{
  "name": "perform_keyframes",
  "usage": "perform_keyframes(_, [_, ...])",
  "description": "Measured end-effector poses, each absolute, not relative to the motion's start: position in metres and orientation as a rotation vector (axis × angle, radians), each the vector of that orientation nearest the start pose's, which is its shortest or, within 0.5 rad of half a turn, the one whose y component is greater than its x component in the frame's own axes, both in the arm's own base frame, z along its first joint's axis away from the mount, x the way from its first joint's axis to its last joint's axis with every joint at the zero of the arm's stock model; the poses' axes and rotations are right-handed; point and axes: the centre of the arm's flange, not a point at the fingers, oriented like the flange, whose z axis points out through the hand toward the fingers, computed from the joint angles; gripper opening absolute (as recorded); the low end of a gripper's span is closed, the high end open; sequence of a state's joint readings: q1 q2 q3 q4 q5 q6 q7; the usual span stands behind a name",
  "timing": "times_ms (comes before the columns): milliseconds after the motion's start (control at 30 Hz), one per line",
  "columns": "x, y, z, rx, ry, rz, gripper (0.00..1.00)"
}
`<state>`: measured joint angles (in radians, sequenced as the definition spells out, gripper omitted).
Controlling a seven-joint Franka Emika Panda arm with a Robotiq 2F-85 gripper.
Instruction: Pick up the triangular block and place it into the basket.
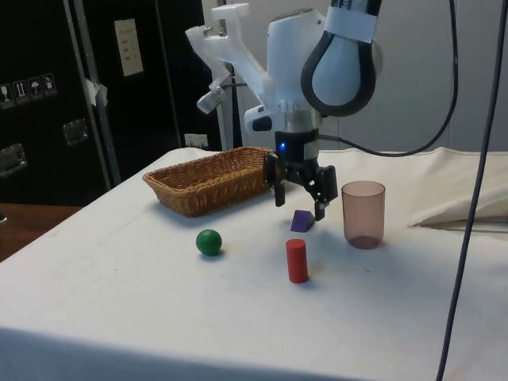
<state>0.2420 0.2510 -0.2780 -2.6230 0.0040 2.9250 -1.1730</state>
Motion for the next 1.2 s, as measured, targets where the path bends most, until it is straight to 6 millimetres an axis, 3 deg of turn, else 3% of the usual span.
perform_keyframes(267, [0.434,-0.022,0.172,-2.71,-1.757,-0.018,0.95])
perform_keyframes(500, [0.434,-0.021,0.172,-2.708,-1.759,-0.019,0.55])
perform_keyframes(700, [0.434,-0.021,0.172,-2.707,-1.76,-0.017,0.33])
perform_keyframes(967, [0.436,-0.021,0.175,-2.71,-1.762,-0.03,0.33])
perform_keyframes(1200, [0.439,-0.02,0.198,-2.71,-1.753,-0.069,0.33])
